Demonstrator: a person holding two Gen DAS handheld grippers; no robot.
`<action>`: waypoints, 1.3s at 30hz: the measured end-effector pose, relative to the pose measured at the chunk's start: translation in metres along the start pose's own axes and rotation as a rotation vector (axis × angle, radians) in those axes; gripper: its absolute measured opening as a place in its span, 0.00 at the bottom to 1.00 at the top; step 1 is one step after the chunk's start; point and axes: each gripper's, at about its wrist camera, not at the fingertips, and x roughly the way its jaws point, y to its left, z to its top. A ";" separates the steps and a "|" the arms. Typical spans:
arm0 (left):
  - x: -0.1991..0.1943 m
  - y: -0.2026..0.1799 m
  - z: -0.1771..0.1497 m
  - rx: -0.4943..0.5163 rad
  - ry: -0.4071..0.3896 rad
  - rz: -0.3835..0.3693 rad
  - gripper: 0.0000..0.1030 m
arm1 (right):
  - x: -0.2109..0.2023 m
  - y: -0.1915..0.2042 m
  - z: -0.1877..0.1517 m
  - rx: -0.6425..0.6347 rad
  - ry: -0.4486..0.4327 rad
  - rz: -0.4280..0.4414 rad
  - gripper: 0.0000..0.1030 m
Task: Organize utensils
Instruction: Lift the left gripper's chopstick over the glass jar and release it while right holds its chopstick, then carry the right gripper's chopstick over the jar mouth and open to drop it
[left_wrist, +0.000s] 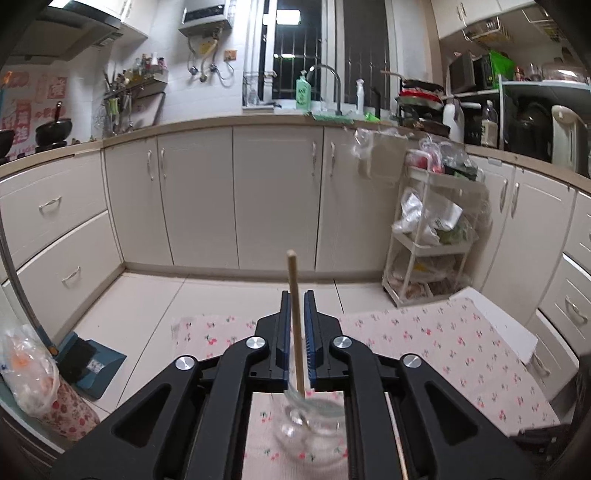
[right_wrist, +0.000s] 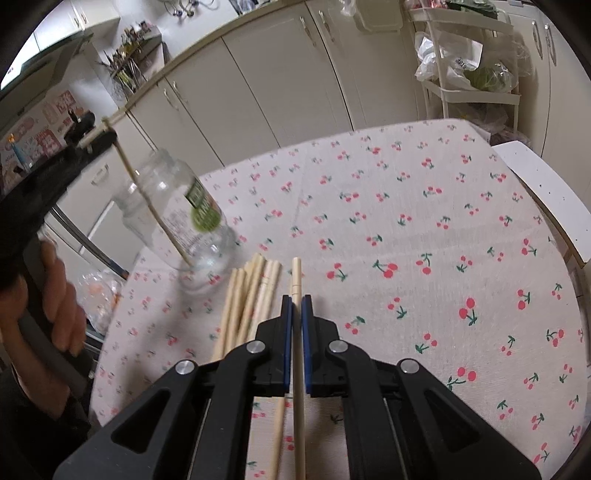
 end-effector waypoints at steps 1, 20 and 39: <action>-0.004 0.002 -0.002 -0.002 0.007 -0.001 0.19 | -0.004 0.003 0.002 0.003 -0.015 0.008 0.06; -0.057 0.104 -0.079 -0.263 0.086 0.087 0.63 | -0.043 0.095 0.113 0.079 -0.554 0.302 0.06; -0.042 0.118 -0.087 -0.363 0.120 -0.001 0.63 | 0.005 0.130 0.147 0.005 -0.743 0.131 0.06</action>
